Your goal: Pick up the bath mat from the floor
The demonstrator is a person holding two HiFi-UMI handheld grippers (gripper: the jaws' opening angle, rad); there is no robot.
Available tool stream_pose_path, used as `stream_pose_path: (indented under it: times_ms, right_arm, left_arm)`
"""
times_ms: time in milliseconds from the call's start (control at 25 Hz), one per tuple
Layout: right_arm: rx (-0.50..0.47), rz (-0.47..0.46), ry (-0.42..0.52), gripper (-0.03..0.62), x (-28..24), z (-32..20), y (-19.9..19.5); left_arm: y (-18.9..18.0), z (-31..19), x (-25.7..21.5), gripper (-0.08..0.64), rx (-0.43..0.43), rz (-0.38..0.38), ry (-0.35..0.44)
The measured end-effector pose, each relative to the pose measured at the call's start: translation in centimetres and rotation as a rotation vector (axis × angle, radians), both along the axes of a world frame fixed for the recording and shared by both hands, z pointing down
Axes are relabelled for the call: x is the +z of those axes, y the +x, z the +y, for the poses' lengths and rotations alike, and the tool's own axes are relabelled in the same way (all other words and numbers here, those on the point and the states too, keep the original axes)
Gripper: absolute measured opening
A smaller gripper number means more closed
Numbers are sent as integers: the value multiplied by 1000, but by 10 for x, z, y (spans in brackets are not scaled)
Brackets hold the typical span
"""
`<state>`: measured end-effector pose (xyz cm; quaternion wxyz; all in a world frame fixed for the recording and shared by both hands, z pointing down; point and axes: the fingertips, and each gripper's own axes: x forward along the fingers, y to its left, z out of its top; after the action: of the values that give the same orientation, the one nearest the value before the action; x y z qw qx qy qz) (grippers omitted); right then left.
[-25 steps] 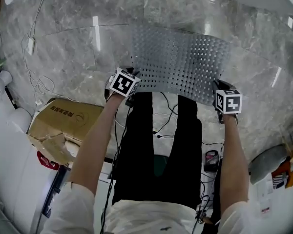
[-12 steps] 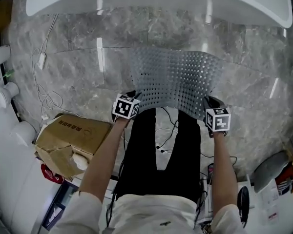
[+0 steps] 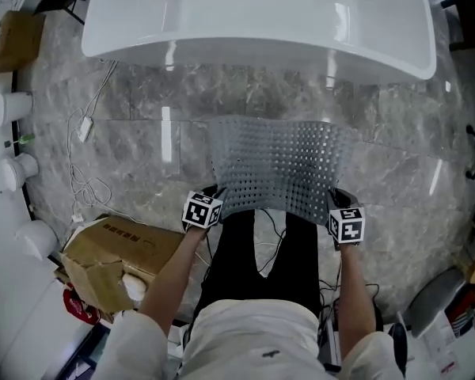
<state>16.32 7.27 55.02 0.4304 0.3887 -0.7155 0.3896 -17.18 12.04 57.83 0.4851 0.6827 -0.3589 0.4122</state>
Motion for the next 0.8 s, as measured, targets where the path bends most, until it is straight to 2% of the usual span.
stream_pose_path:
  times_ms: [200,400,600,800]
  right_arm:
    - [-4,5,55,51,-41,-4,-5]
    - [-47,24,102,51,-77,-4,-8]
    - [-56,63,168,51,-114,-13,-19]
    - [-30,101,248,51,-147,-27,-24]
  left_arm:
    - [-24,6,-33,78,-24,-26,27]
    - [-39,6,-68,78,-44,-36,74]
    - [-55,-13,-107,78,-153,31,155]
    - [-70,-38,-135,74,-112,28,253]
